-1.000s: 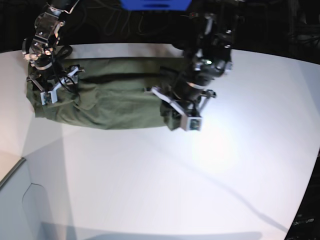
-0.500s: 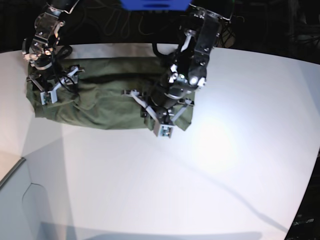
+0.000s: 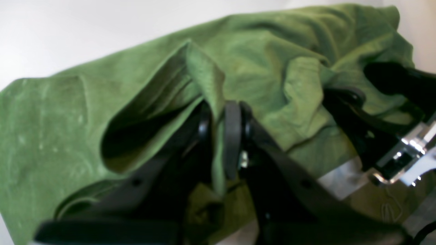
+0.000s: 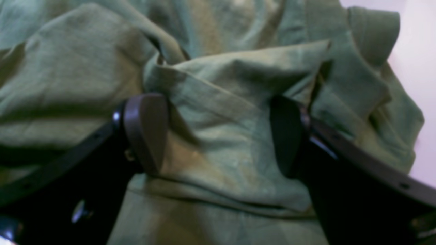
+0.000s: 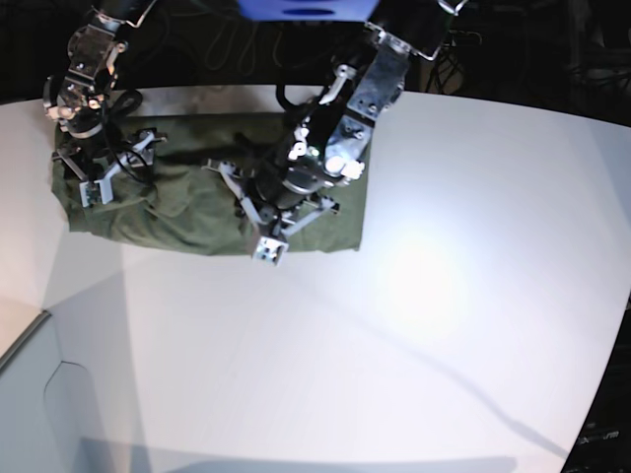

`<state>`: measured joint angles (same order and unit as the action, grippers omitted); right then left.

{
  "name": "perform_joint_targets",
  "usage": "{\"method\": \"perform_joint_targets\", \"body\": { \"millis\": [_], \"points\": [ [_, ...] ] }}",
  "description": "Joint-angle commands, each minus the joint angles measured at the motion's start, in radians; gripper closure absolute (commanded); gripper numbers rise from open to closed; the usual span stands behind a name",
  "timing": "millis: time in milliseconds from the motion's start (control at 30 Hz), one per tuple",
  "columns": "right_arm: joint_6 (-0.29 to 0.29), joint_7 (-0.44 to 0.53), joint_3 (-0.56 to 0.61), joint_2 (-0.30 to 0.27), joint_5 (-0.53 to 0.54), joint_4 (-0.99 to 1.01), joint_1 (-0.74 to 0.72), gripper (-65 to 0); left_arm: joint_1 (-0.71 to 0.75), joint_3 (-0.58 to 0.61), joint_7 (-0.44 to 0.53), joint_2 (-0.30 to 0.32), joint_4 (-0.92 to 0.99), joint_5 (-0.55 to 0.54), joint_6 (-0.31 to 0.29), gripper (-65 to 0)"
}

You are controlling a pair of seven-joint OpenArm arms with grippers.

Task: Layout the t-shirt on the table in an organized manner, then fold the t-shirt properly
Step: 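Fold the strip end with the left gripper toward the right gripper, then press the folded half flat with the left gripper and release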

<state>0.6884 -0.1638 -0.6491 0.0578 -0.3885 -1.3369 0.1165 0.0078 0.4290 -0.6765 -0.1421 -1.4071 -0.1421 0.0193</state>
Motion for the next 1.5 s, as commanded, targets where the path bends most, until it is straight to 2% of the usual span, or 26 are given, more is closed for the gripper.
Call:
{"method": "perform_joint_targets", "body": {
  "millis": [0, 167, 367, 433, 600, 667, 833, 967, 1033, 1167, 1267, 1467],
  "points": [
    [0.010, -0.007, -0.001, -0.008, -0.011, -0.010, -0.005, -47.3, -0.015, 0.015, 0.044, -0.015, -0.011, -0.009, -0.006, 0.0],
    [0.010, -0.007, 0.038, -0.009, -0.011, -0.010, 0.002, -47.3, -0.015, 0.043, 0.133, -0.015, -0.004, -0.009, -0.006, 0.0],
    [0.010, -0.007, 0.039, -0.009, -0.011, -0.010, 0.002, -47.3, -0.048, 0.044, 0.134, -0.015, 0.067, -0.009, -0.006, -0.8],
    [0.010, -0.007, 0.039, -0.009, -0.011, -0.010, 0.001, -47.3, -0.048, 0.044, 0.136, -0.015, 0.074, -0.009, -0.008, -6.1],
    [0.010, -0.007, 0.039, -0.009, -0.011, -0.010, -0.004, -47.3, -0.042, 0.064, 0.139, -0.015, 0.053, -0.011, -0.015, -28.6],
    [0.010, -0.007, 0.039, -0.009, -0.011, -0.010, -0.004, -47.3, -0.041, 0.084, 0.139, -0.015, 0.015, -0.011, -0.015, -33.0],
    [0.010, -0.007, 0.039, -0.009, -0.011, -0.010, -0.005, -47.3, -0.007, 0.069, 0.139, -0.015, -0.100, -0.011, -0.012, -33.0],
    [0.010, -0.007, 0.039, -0.009, -0.011, -0.010, -0.005, -47.3, 0.050, -0.014, 0.133, 0.049, -0.214, -0.011, -0.008, -32.9],
    [0.010, -0.007, 0.039, -0.009, -0.011, -0.010, -0.005, -47.3, 0.091, -0.092, 0.131, 0.091, -0.254, -0.011, -0.008, -32.9],
    [0.010, -0.007, 0.039, -0.009, -0.011, -0.010, -0.005, -47.3, 0.154, -0.184, 0.131, 0.137, -0.271, -0.011, -0.015, -32.9],
    [0.010, -0.007, 0.041, -0.008, -0.011, -0.010, -0.007, -47.3, 0.165, -0.180, 0.130, 0.163, -0.265, -0.011, -0.015, -32.9],
    [0.010, -0.007, 0.041, -0.008, -0.011, -0.010, -0.007, -47.3, 0.140, -0.075, 0.130, 0.155, -0.142, -0.011, -0.015, -32.9]
  ]
}}
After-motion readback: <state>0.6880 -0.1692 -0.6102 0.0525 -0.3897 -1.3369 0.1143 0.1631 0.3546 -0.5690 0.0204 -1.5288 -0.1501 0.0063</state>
